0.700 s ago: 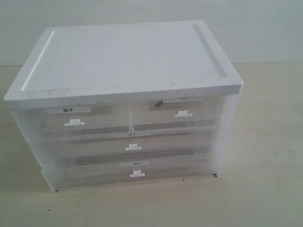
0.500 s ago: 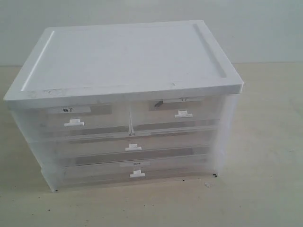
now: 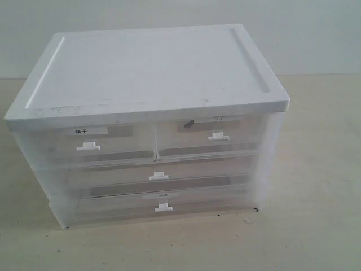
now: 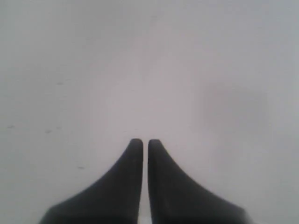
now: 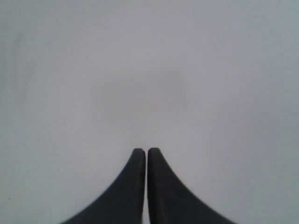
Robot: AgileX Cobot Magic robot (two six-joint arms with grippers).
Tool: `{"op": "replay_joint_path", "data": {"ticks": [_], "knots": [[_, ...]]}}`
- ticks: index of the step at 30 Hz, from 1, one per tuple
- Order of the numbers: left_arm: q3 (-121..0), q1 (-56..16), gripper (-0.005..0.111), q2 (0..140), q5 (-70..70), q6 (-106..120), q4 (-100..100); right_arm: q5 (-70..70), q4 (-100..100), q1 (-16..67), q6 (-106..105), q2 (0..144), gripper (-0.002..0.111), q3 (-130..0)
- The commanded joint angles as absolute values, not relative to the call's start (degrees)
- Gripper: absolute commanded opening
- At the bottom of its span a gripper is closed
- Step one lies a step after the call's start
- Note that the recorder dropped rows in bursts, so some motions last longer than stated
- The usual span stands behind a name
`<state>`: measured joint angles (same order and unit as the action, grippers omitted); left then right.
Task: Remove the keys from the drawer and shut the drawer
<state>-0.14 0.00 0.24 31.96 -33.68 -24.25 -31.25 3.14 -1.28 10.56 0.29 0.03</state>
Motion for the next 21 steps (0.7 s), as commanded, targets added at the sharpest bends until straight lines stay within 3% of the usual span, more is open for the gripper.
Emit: {"op": "replay_joint_path", "data": {"ticks": [1, 5, 12, 21], "knots": [[-3.24, 0.04, 0.005, 5.51, 39.75, -51.05, -45.97, -35.34, -7.20, -1.56, 21.44, 0.09, 0.000, -2.68], [-7.28, 0.04, 0.005, 15.58, 42.79, -54.59, -60.22, -35.34, -19.74, -1.56, 27.72, 5.94, 0.000, -10.28], [-7.25, 0.04, 0.005, 38.35, 53.42, -43.52, -61.46, -37.83, -37.38, -1.56, 35.35, 23.87, 0.000, -20.51], [-7.02, -0.07, 0.005, 64.90, 64.54, -29.29, -55.67, -53.36, -52.55, -1.56, 17.26, 45.62, 0.000, -21.94]]}}
